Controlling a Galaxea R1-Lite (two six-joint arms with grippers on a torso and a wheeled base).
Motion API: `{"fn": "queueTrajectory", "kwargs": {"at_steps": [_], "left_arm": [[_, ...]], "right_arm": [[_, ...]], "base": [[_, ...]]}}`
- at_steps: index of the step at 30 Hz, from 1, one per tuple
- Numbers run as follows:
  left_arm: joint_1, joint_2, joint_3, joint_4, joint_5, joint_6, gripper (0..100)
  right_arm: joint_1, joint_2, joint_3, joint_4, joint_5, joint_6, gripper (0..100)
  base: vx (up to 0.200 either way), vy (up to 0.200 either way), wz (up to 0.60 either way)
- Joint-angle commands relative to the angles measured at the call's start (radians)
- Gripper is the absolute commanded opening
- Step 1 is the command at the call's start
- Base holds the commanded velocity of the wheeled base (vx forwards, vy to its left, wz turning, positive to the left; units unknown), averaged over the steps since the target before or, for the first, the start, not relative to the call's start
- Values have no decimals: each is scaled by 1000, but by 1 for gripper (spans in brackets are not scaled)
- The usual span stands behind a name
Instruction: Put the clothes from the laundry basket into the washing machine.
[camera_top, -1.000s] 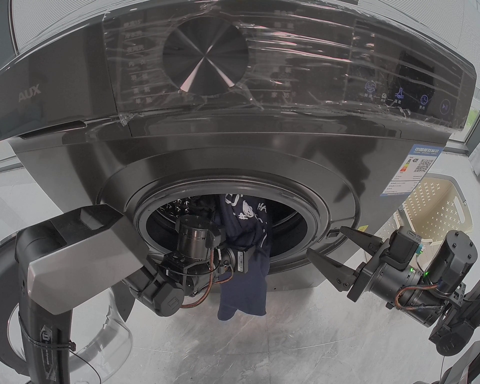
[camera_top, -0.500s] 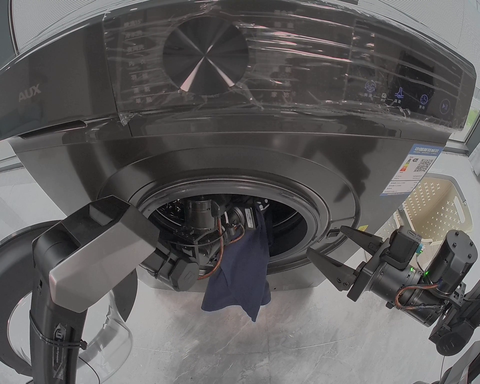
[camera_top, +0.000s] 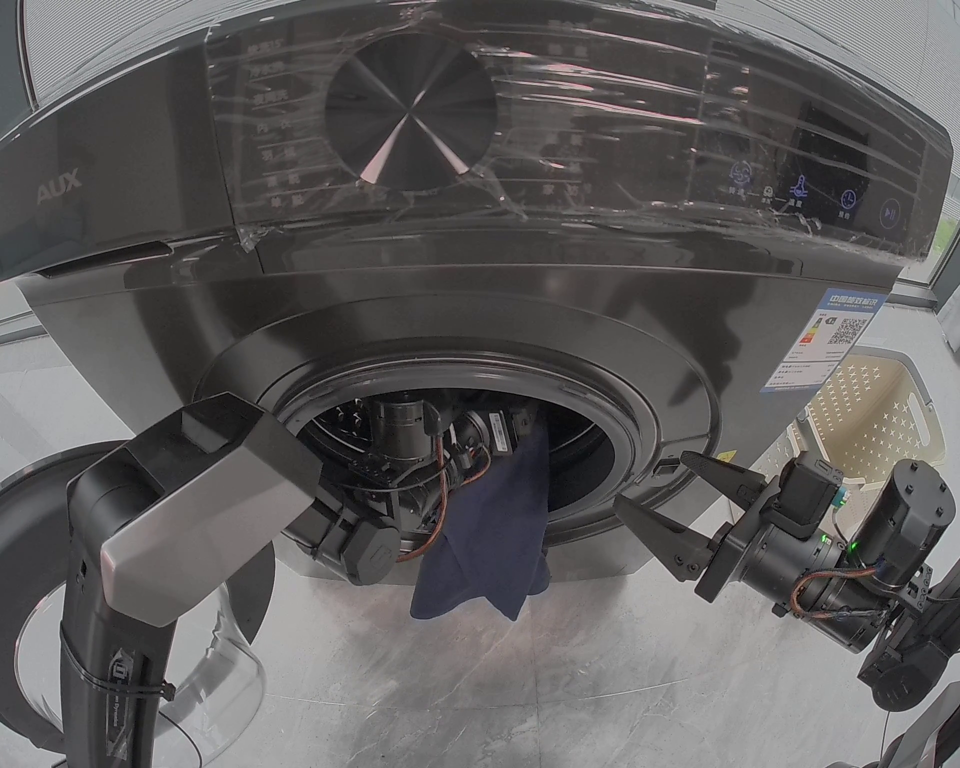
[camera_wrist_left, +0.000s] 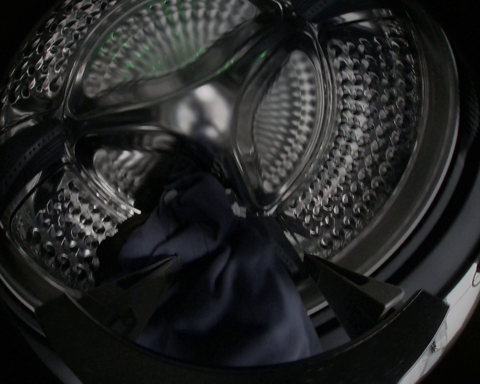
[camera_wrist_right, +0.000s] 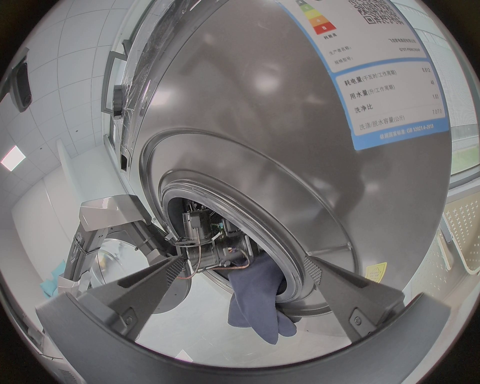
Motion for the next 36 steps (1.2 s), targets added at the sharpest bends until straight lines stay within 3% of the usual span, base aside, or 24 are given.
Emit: {"fn": "queueTrajectory", "kwargs": {"at_steps": [1,7,9,10,12,19,23,36], "left_arm": [[-16,-34,78,23,-14,1,100],[-16,9,104,37,-45,12,100],[-12,43,92,31,-45,29,100],[-10,52,83,29,-45,40,0],[-7,68,56,31,-45,50,0],[17,85,-60,37,-26,44,0],[39,88,-171,29,12,43,0],[79,198,-530,61,60,24,0]], "right_arm": [[2,1,0,-2,1,0,100],[4,1,0,0,1,0,100],[4,1,0,0,1,0,100],[4,1,0,0,-1,0,100],[4,1,0,0,1,0,100],[2,-1,0,-2,1,0,100],[2,1,0,0,1,2,100],[-1,-1,0,-2,1,2,100]], "base": [[0,0,0],[0,0,0],[0,0,0],[0,0,0],[0,0,0],[0,0,0],[0,0,0],[0,0,0]]}}
